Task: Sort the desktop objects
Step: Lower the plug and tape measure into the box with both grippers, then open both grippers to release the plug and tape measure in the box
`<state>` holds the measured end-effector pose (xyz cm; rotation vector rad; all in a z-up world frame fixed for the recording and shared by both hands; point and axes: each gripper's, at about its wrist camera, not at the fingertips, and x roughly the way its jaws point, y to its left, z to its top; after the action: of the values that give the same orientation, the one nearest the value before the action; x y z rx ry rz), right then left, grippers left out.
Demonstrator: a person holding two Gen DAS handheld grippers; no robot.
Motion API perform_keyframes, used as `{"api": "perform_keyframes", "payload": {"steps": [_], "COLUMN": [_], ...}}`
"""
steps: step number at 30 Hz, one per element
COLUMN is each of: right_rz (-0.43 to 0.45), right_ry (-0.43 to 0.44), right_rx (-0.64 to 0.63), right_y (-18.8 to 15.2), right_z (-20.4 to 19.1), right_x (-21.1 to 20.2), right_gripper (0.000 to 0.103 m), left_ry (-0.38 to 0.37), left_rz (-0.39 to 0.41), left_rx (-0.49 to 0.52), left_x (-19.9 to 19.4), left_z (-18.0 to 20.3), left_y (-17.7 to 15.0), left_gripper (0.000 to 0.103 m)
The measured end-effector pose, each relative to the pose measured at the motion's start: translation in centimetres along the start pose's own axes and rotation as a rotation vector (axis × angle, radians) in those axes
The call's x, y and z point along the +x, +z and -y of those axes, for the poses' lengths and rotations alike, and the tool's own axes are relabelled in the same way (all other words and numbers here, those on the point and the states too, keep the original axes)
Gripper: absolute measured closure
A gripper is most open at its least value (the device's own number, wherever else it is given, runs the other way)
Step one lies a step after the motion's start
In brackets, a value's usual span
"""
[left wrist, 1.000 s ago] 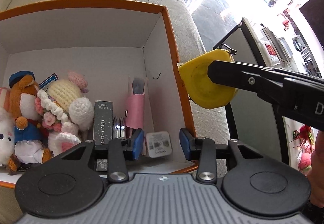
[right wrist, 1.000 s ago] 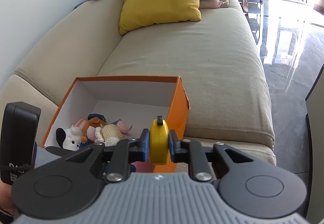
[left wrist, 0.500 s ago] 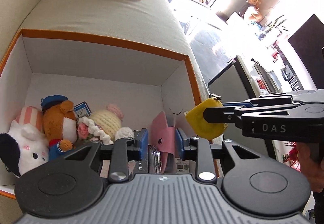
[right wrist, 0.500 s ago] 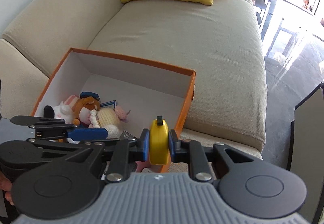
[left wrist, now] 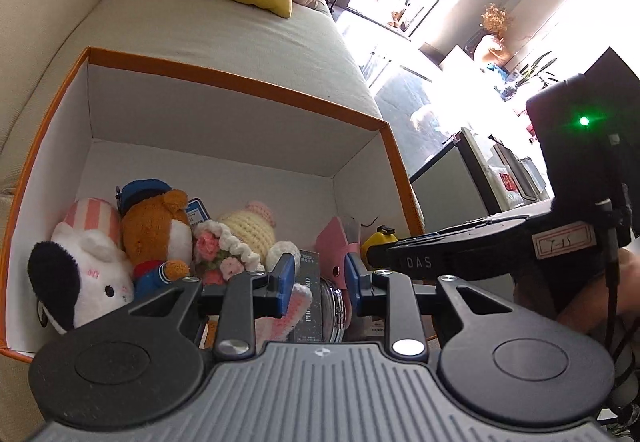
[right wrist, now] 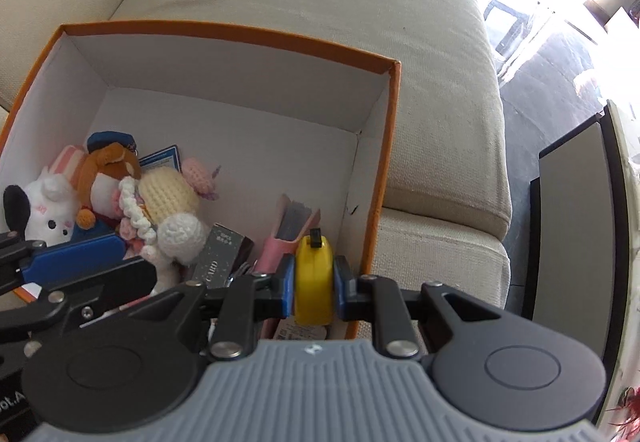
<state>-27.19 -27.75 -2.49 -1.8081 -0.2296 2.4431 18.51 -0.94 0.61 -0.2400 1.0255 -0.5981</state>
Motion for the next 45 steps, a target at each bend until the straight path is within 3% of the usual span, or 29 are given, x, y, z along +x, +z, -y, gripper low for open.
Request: {"api": "perform_keyframes", "payload": {"steps": [4, 14, 28, 33, 39, 45], "right_rz": [-0.064, -0.083, -0.112, -0.107, -0.022, 0.152], "right_ry": [-0.012, -0.054, -0.044, -0.002, 0.095, 0.206], "right_rx": [0.01, -0.02, -0.05, -0.043, -0.072, -0.102], "right_y": [-0.1, 0.2, 0.3, -0.2, -2.2, -6.1], "right_z": [-0.3, -1.3, -1.5, -0.9, -0.5, 0.8], "right_x": [1.4, 2.0, 1.7, 0.7, -2.8, -6.6], "right_gripper": [0.082, 0.083, 0.081, 0.08, 0.08, 0.08], "left_ry": [-0.005, -0.012, -0.003, 0.018, 0.032, 0.082], "left_rz": [0.01, 0.021, 0.027, 0.022, 0.029, 0.08], "left_rx": [-0.018, -0.035, -0.044, -0.029, 0.023, 0.102], "left_x": [-0.6, -1.5, -2.0, -2.4, -4.0, -6.6], "left_z": [-0.6, -0.9, -0.9, -0.6, 0.9, 2.8], "left_y": [-0.5, -1.1, -1.3, -1.5, -2.1, -4.1], "left_gripper": [0.072, 0.072, 0.072, 0.072, 0.072, 0.072]}}
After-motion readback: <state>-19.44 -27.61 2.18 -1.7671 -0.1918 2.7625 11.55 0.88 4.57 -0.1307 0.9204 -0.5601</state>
